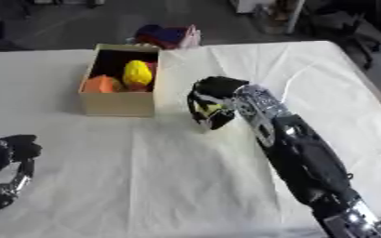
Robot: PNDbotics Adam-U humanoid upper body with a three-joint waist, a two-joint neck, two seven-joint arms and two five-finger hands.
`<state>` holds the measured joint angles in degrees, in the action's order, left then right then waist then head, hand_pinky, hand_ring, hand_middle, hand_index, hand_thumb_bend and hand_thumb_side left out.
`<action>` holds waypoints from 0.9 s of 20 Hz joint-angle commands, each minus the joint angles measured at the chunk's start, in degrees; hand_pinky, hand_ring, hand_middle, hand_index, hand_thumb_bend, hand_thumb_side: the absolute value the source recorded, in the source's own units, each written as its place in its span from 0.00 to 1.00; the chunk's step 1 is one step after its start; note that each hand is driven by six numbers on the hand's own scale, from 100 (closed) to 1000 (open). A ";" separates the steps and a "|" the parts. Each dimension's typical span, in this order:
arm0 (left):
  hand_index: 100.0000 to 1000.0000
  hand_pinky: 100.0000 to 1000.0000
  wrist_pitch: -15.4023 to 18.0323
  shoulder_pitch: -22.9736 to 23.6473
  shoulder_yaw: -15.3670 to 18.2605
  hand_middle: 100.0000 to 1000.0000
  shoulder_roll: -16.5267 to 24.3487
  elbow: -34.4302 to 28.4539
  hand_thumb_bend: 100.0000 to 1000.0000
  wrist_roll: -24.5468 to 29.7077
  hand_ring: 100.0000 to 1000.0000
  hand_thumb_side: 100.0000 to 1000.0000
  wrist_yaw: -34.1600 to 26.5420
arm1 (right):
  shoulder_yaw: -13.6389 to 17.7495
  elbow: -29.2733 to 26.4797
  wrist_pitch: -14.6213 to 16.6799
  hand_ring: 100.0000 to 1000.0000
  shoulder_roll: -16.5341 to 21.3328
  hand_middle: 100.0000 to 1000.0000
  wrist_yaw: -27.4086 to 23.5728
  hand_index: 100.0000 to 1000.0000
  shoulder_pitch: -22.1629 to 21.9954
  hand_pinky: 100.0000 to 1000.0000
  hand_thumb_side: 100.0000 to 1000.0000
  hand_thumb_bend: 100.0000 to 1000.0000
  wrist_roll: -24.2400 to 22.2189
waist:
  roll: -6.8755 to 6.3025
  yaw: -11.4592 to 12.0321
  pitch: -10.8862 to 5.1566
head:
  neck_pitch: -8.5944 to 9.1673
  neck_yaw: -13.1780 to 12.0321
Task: Pick up objects on the table and place them in the box.
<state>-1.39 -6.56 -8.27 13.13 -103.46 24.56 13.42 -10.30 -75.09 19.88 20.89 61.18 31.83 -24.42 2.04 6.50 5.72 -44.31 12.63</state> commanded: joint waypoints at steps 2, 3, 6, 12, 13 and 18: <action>0.84 0.80 0.09 -0.35 0.12 0.66 0.48 -0.66 0.00 0.12 0.74 0.20 -0.24 | 0.78 0.40 -1.21 0.48 0.52 0.12 1.74 0.38 1.59 0.72 0.00 0.00 4.70 | -0.35 0.07 -1.41 | 0.19 0.23; 0.84 0.80 0.09 -0.34 0.13 0.66 0.48 -0.67 0.00 0.12 0.74 0.20 -0.24 | 0.78 0.83 -1.32 0.51 0.48 0.17 1.95 0.44 1.57 0.73 0.00 0.00 5.82 | -0.35 0.09 -1.40 | 0.19 0.23; 0.84 0.80 0.08 -0.37 0.19 0.66 0.50 -0.71 0.00 0.06 0.74 0.20 -0.24 | 0.73 2.58 -1.48 0.71 0.63 0.54 2.57 0.74 0.87 0.79 0.00 0.00 8.90 | -0.31 0.16 -1.35 | 0.19 0.23; 0.84 0.80 0.04 -0.31 0.23 0.66 0.57 -0.75 0.00 0.04 0.74 0.20 -0.22 | -0.07 5.12 2.52 0.93 1.81 0.94 0.59 0.99 -1.49 0.92 0.68 0.00 5.21 | -0.09 0.11 -1.30 | 0.19 0.18; 0.84 0.80 0.03 -0.28 0.25 0.66 0.59 -0.74 0.00 0.02 0.74 0.20 -0.21 | 0.28 4.91 3.44 0.93 2.13 0.95 -0.30 0.99 -1.81 0.92 0.70 0.00 4.26 | -0.07 0.05 -1.30 | 0.19 0.16; 0.84 0.80 0.03 -0.24 0.26 0.66 0.62 -0.74 0.00 0.02 0.74 0.20 -0.21 | 2.28 3.37 4.33 0.93 3.12 0.95 -4.79 1.00 -2.70 0.93 0.81 0.00 -0.27 | -0.11 -0.30 -1.35 | 0.19 0.23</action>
<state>-1.39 -6.51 -8.29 13.12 -103.46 24.56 13.41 -8.79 -70.68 24.10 22.02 57.48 28.69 -23.54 2.06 6.31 5.72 -44.31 12.78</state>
